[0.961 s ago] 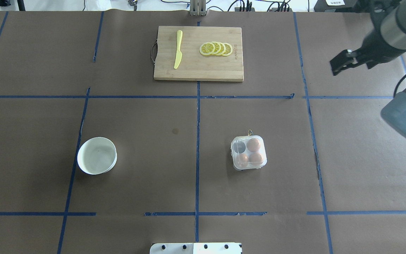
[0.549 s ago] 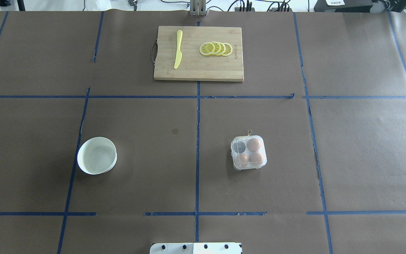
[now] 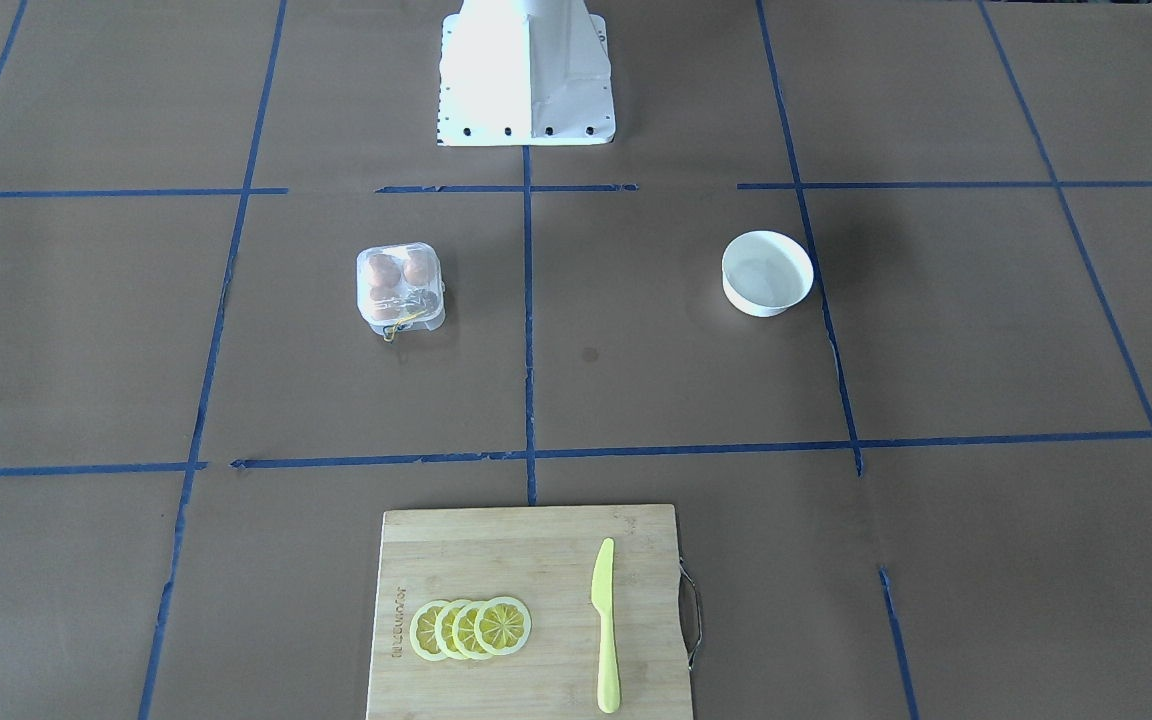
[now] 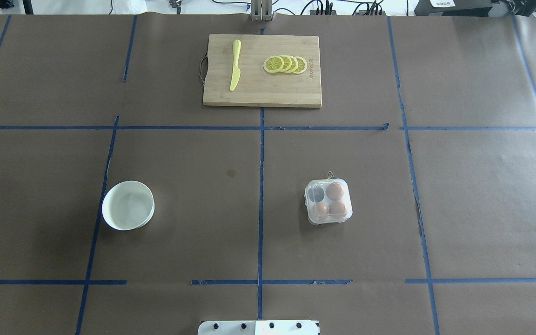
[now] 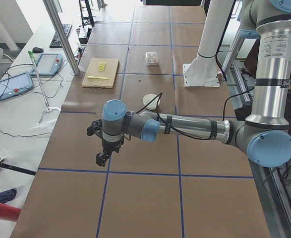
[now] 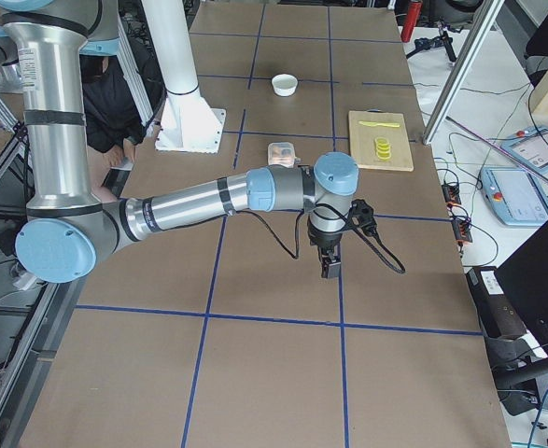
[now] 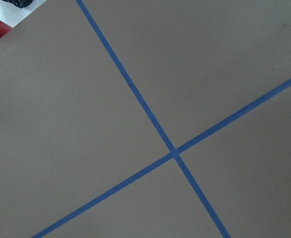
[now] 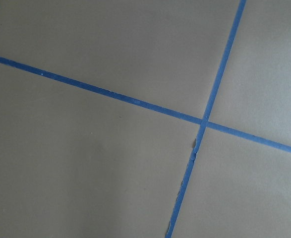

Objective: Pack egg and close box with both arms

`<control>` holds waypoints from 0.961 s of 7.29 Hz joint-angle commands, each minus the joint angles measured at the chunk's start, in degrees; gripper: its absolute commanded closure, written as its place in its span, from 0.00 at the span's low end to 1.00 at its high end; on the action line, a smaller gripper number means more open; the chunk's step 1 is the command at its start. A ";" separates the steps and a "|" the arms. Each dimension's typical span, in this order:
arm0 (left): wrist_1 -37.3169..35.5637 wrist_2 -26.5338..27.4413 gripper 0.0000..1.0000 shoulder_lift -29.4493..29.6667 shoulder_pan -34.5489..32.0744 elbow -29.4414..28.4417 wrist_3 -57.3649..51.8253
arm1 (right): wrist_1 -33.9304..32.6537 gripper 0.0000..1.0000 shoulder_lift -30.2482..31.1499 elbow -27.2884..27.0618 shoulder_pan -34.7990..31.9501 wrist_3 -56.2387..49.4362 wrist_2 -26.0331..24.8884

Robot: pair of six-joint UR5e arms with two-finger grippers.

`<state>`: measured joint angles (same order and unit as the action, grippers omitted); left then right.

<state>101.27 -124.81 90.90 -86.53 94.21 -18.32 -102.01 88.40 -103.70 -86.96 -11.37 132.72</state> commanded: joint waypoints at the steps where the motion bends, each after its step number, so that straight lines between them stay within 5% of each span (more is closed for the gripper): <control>1: -0.55 -0.26 0.00 -0.81 -0.04 -0.69 0.30 | 0.05 0.00 1.68 5.93 -1.09 0.03 1.91; 2: -1.33 -0.26 0.00 -1.95 0.04 -0.69 0.30 | 0.31 0.00 3.43 6.75 -1.19 -0.14 5.32; 7: -7.14 -2.99 0.00 -2.66 -0.13 -0.52 -0.23 | 7.08 0.00 7.84 7.29 -3.39 0.03 5.09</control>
<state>94.28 -127.50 88.29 -86.64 93.75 -18.44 -95.27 95.92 -96.42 -90.21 -11.37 137.91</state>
